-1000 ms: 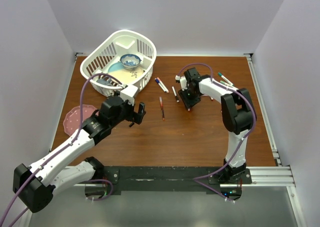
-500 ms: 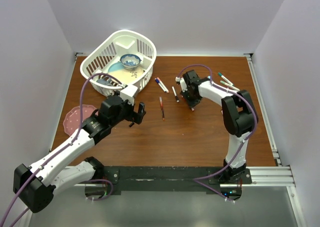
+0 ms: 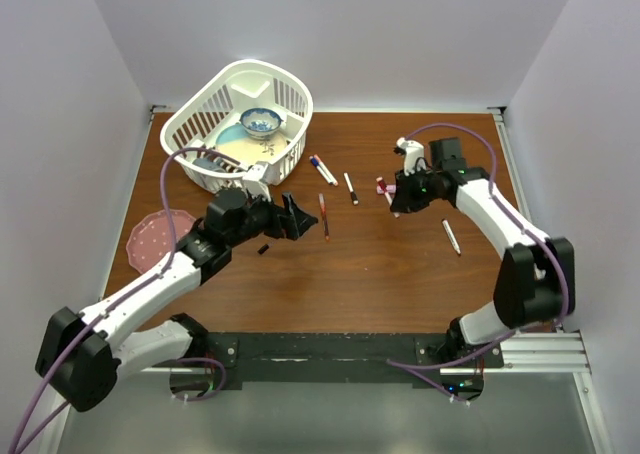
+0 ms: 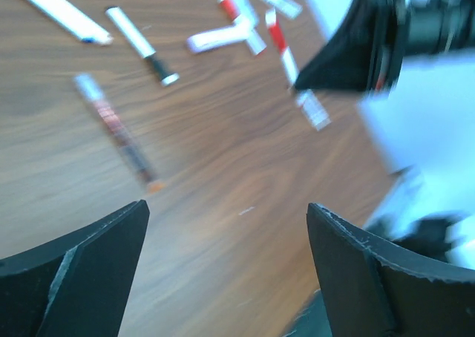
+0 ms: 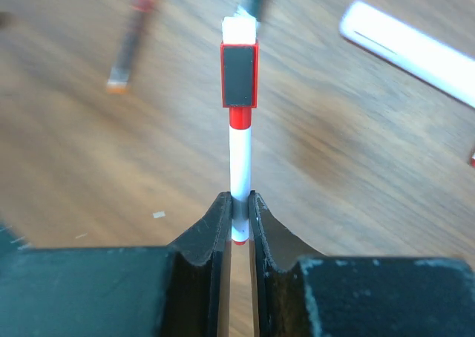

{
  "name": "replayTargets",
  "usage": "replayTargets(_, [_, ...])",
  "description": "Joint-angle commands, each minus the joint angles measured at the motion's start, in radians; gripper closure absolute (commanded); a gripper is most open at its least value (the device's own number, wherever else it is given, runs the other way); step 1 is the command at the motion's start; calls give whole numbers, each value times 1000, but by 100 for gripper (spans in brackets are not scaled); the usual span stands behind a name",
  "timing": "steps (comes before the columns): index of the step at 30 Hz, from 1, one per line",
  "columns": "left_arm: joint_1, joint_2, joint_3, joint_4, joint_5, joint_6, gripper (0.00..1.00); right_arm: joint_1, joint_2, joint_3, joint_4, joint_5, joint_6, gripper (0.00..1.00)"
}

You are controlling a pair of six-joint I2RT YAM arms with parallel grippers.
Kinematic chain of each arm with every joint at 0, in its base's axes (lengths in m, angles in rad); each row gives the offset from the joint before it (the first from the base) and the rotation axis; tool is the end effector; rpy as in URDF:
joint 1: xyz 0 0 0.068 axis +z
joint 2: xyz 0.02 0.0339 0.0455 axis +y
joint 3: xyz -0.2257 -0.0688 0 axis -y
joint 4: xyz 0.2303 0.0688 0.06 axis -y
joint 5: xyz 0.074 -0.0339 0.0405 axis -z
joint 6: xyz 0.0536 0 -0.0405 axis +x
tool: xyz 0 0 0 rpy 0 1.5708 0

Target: Open the pen caps

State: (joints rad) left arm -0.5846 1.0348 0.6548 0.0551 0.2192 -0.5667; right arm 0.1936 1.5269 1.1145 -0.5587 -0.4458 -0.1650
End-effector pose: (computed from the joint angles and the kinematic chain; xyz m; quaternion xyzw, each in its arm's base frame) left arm 0.2109 -0.1535 0.2375 0.0710 0.8067 -0.3902 0.4381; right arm 0.3039 0.0831 0.2006 -0.2304 0.9052 0.2153 0.2850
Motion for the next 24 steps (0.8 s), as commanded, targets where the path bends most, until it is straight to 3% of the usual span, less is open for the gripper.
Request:
replayTargets(1, [5, 70, 9, 342, 34, -441, 10, -3, -112, -48, 45, -356, -24, 100])
replayTargets(2, [0, 106, 19, 353, 2, -531, 13, -3, -125, -50, 55, -381, -18, 100])
replayTargets(7, [-30, 220, 107, 382, -49, -683, 19, -3, -160, -71, 88, -474, 8, 100])
replayTargets(16, [-156, 404, 281, 359, -165, -644, 23, -3, -200, -82, 114, -530, 56, 100])
replayTargets(24, [-222, 510, 460, 158, -331, -569, 32, -2, -208, -84, 120, -511, 67, 100])
